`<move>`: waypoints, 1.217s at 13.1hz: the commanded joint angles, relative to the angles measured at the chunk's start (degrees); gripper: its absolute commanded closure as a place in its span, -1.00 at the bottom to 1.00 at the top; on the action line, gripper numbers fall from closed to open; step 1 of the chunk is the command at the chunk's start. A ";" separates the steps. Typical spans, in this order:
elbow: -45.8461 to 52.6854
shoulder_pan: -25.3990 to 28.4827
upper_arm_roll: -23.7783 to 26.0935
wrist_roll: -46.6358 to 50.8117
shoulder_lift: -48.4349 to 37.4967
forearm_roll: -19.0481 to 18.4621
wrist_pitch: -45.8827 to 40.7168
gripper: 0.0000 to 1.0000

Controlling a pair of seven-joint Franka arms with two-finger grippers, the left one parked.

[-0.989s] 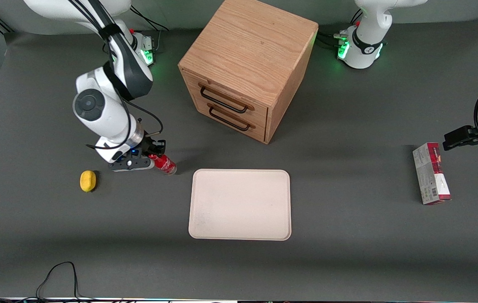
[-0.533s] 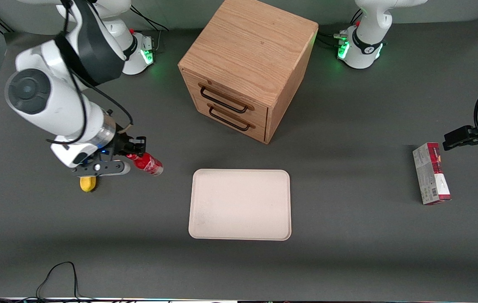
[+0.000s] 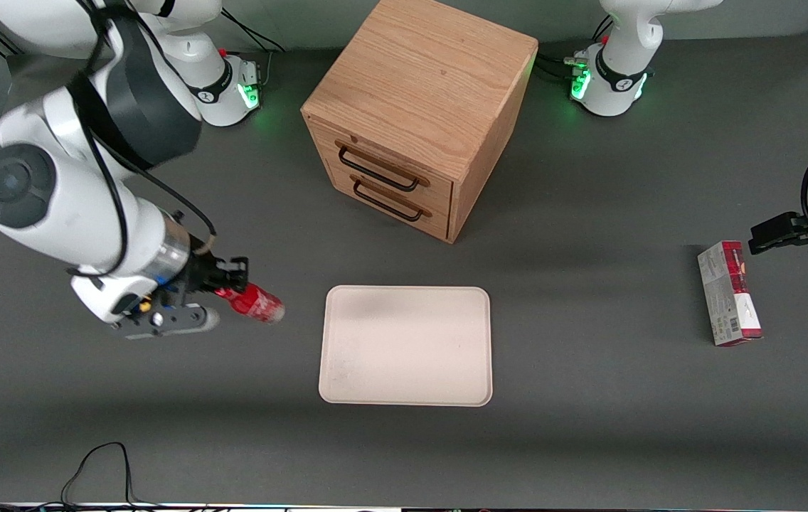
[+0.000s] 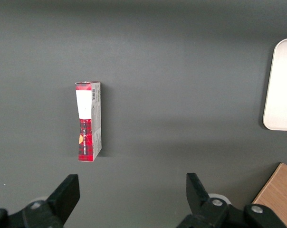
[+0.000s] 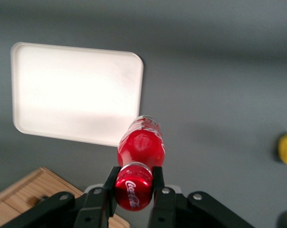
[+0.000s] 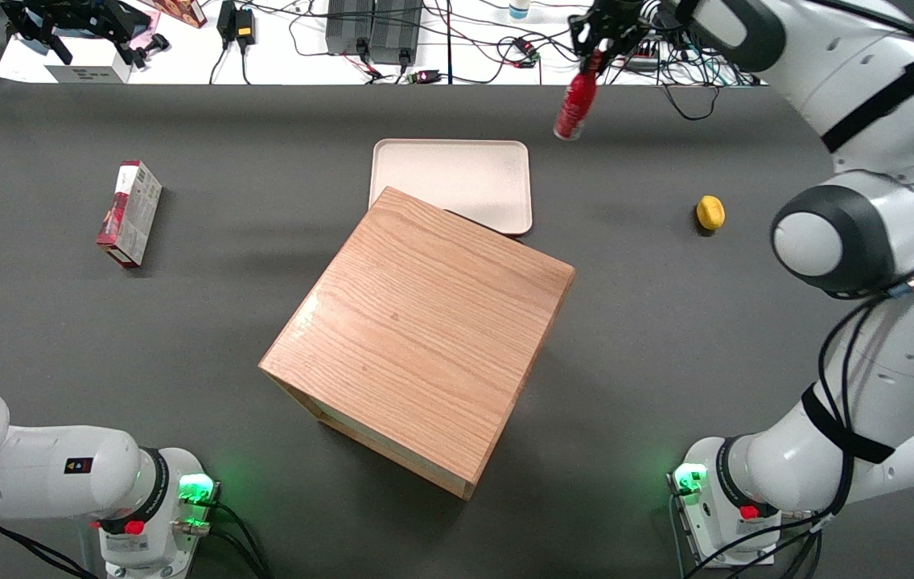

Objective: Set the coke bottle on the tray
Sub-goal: 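Lift the bottle and carry it over the white tray, then lower the bottle onto the tray's edge and open the right gripper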

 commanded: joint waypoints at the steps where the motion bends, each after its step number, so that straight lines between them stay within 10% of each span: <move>1: 8.42 1.12 1.83 0.27 8.43 -1.80 5.24 1.00; 16: 0.25 4.73 3.15 5.10 17.50 -15.34 23.45 0.77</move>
